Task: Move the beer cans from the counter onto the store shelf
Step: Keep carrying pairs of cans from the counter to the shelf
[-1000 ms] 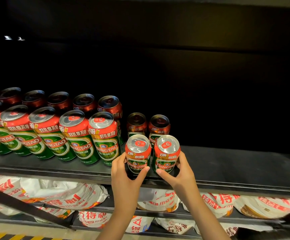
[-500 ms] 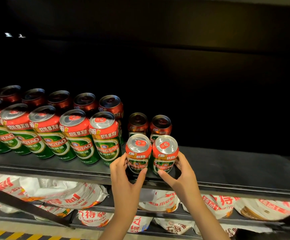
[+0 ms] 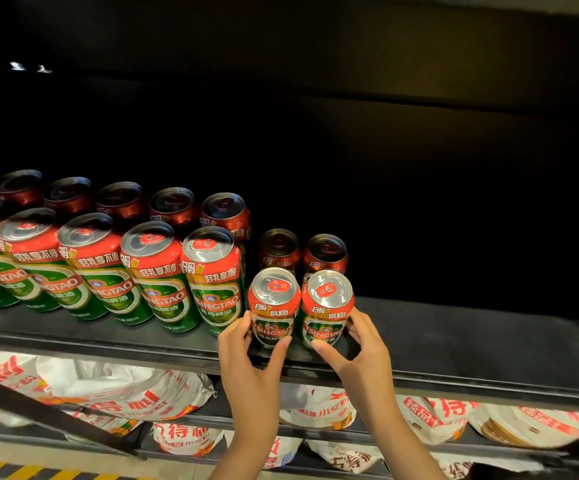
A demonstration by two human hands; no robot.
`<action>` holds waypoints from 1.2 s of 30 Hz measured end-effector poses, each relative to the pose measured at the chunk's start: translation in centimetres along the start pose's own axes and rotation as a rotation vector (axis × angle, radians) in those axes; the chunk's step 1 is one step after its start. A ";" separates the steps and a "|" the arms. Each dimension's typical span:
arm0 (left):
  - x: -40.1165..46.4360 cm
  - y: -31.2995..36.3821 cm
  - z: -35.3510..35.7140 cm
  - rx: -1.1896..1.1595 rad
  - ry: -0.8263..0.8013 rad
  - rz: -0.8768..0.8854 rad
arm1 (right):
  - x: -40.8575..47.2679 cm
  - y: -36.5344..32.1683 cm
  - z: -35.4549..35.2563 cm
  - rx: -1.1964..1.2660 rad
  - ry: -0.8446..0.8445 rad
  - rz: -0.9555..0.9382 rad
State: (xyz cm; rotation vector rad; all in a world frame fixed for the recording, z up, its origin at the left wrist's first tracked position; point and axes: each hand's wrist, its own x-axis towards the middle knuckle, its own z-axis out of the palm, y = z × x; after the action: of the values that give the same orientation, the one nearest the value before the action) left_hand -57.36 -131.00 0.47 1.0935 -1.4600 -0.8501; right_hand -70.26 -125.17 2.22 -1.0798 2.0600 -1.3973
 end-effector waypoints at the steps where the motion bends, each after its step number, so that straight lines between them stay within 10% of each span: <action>1: 0.0 0.0 0.1 0.006 0.007 0.003 | 0.0 -0.1 0.0 0.024 0.009 0.012; 28: 0.6 1.6 0.0 0.023 -0.005 -0.095 | -0.8 -0.9 0.5 0.030 0.054 -0.028; 36: -0.2 0.0 -2.6 0.006 -0.256 0.010 | -3.1 -1.7 1.0 -0.085 0.068 0.038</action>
State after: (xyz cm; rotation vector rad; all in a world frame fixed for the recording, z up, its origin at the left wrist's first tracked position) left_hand -54.75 -130.69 0.83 1.0084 -1.6780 -1.0073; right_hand -67.06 -123.61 3.10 -1.0345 2.1946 -1.3570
